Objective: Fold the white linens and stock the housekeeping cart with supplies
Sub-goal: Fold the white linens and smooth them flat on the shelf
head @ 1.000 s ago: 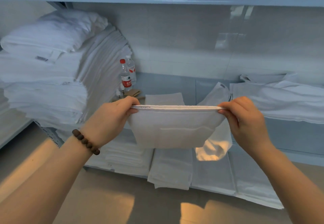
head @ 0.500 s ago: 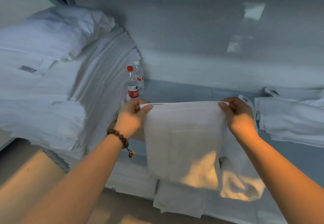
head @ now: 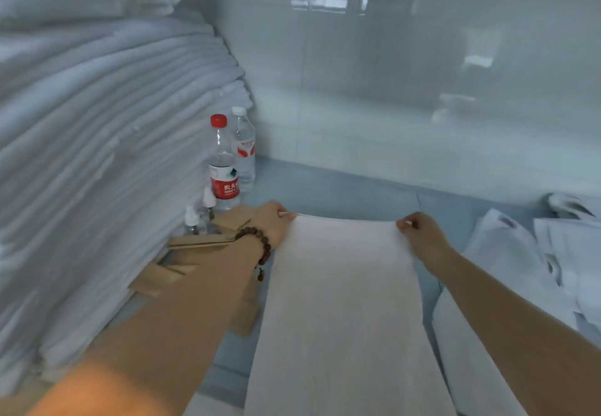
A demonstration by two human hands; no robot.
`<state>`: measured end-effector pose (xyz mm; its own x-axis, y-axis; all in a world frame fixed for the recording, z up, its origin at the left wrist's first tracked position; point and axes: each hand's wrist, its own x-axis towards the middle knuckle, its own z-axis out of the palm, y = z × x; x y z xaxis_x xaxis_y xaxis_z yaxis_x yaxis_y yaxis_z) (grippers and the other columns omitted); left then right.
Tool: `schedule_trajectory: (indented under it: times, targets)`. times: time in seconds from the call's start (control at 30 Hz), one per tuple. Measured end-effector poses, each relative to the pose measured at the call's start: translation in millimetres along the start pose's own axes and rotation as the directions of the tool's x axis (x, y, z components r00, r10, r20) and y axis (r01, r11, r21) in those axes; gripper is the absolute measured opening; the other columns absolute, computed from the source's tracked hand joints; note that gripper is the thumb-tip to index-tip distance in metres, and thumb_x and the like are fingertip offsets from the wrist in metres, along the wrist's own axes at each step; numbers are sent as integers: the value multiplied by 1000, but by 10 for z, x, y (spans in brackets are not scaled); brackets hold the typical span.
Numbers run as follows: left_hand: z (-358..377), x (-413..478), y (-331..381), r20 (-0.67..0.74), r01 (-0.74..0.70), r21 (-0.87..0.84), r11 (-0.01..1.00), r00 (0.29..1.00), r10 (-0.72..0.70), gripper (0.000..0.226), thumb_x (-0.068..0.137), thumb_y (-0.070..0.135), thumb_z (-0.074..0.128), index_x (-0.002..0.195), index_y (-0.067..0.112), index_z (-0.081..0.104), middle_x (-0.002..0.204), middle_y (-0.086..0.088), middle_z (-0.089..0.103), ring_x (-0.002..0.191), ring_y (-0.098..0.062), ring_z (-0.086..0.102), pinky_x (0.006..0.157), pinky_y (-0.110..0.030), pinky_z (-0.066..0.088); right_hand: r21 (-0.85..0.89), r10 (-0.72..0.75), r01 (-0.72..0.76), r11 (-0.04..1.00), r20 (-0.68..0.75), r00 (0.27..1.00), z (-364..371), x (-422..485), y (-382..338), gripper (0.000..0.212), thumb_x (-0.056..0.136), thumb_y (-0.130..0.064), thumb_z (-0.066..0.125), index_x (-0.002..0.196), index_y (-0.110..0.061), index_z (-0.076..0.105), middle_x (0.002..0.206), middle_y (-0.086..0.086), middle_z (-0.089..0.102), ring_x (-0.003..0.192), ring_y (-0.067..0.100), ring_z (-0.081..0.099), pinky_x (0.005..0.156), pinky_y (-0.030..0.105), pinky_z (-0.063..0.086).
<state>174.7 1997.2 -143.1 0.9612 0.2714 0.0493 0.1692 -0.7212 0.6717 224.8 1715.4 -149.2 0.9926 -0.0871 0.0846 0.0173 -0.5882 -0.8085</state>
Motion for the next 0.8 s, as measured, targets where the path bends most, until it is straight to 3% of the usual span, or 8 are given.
schedule_trajectory:
  times: [0.13, 0.3, 0.4, 0.47, 0.63, 0.8]
  targets:
    - [394, 251, -154, -2, 48, 6, 999, 999, -48, 27, 96, 29, 53, 109, 7, 60, 114, -10, 62, 104, -25, 55, 75, -24, 32, -51, 57, -55, 997, 27, 998, 284, 211, 385, 15, 94, -15, 56, 97, -1, 60, 92, 15, 57, 83, 25, 52, 69, 29, 37]
    - [544, 416, -174, 3, 53, 119, 992, 999, -54, 24, 97, 26, 51, 104, 5, 59, 112, -13, 61, 95, -21, 52, 77, -27, 34, -110, 69, -65, 992, 37, 997, 363, 395, 454, 10, 92, -18, 59, 87, -10, 61, 89, 9, 60, 83, 24, 54, 70, 28, 40]
    - [545, 479, -115, 70, -25, 303, 952, 998, 4, 26, 97, 27, 52, 110, 6, 58, 117, -10, 60, 108, -24, 54, 84, -28, 37, -252, 63, -51, 966, 43, 997, 373, 463, 437, 9, 89, -18, 63, 84, -11, 63, 87, 5, 60, 83, 22, 54, 73, 27, 40]
    - [533, 491, -85, 133, -102, 398, 912, 990, 52, 25, 96, 27, 53, 111, 6, 58, 117, -10, 60, 108, -24, 55, 81, -26, 38, -353, 32, 1, 936, 88, 996, 355, 491, 421, 8, 87, -20, 66, 83, -14, 62, 87, 2, 59, 83, 18, 52, 72, 24, 35]
    - [480, 520, -68, 288, -203, 445, 872, 955, 75, 24, 91, 26, 60, 105, 8, 56, 114, -9, 60, 106, -24, 54, 76, -25, 36, -452, 7, 133, 882, 294, 956, 259, 538, 388, 26, 82, -23, 73, 100, -6, 64, 93, 2, 53, 88, 17, 47, 71, 22, 30]
    - [424, 528, -32, 372, -248, 448, 859, 925, 73, 18, 90, 26, 60, 100, 13, 52, 114, -6, 58, 101, -21, 54, 74, -25, 35, -473, -35, 234, 849, 392, 919, 227, 551, 323, 29, 83, -22, 72, 102, -4, 62, 102, 6, 53, 93, 18, 46, 72, 23, 30]
